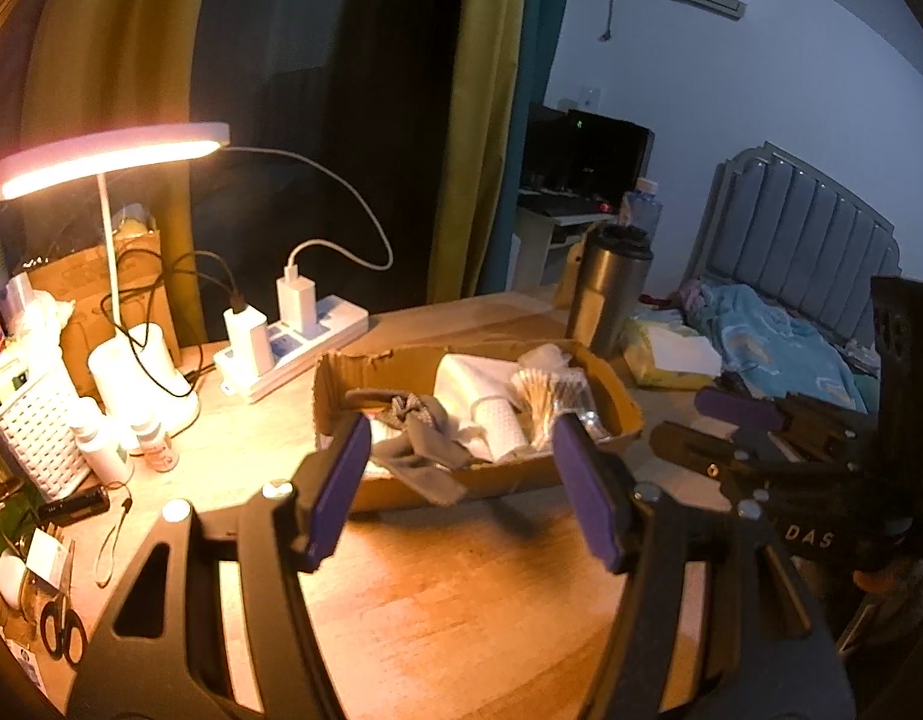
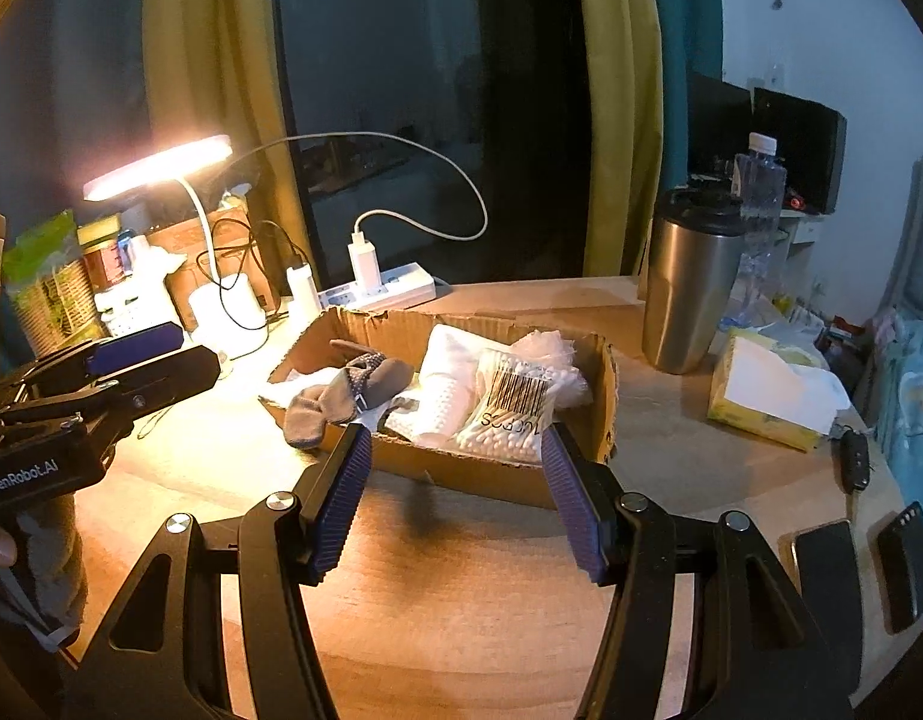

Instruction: Organize soft objects

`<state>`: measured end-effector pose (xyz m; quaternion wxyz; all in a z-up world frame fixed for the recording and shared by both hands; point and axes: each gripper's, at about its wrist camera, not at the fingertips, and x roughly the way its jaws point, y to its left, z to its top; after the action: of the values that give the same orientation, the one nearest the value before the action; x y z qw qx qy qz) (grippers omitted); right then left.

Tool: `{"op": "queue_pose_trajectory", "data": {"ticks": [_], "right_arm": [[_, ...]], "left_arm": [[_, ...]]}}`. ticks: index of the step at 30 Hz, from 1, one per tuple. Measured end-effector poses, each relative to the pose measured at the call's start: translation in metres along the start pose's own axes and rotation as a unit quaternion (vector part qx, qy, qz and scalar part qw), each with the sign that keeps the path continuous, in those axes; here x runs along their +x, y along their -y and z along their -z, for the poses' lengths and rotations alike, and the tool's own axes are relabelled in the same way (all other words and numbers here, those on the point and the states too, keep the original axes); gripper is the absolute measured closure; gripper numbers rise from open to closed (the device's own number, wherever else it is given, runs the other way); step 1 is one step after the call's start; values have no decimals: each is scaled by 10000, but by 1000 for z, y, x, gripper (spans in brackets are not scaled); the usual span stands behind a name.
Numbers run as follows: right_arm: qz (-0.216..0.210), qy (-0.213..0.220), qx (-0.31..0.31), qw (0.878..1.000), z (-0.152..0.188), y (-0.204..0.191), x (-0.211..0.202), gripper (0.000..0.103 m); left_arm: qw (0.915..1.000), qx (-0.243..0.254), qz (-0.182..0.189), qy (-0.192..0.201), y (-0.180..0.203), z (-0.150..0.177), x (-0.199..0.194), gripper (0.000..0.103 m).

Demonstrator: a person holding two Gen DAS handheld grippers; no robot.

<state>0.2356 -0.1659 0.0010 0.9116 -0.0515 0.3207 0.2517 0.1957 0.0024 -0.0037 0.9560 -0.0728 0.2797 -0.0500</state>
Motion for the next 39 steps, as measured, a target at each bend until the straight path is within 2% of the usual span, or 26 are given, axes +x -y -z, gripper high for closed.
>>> {"op": "queue_pose_trajectory", "data": {"ticks": [15, 36, 39], "right_arm": [[102, 356, -141, 9992, 8, -22, -51, 41], [371, 1147, -278, 9923, 16, -44, -140, 41], [416, 1270, -290, 9906, 19, -49, -155, 41]], "left_arm": [[9991, 147, 124, 386, 19, 6, -55, 38], [9930, 407, 213, 1092, 42, 10, -141, 38], [9916, 430, 210, 1198, 44, 10, -157, 35]]}}
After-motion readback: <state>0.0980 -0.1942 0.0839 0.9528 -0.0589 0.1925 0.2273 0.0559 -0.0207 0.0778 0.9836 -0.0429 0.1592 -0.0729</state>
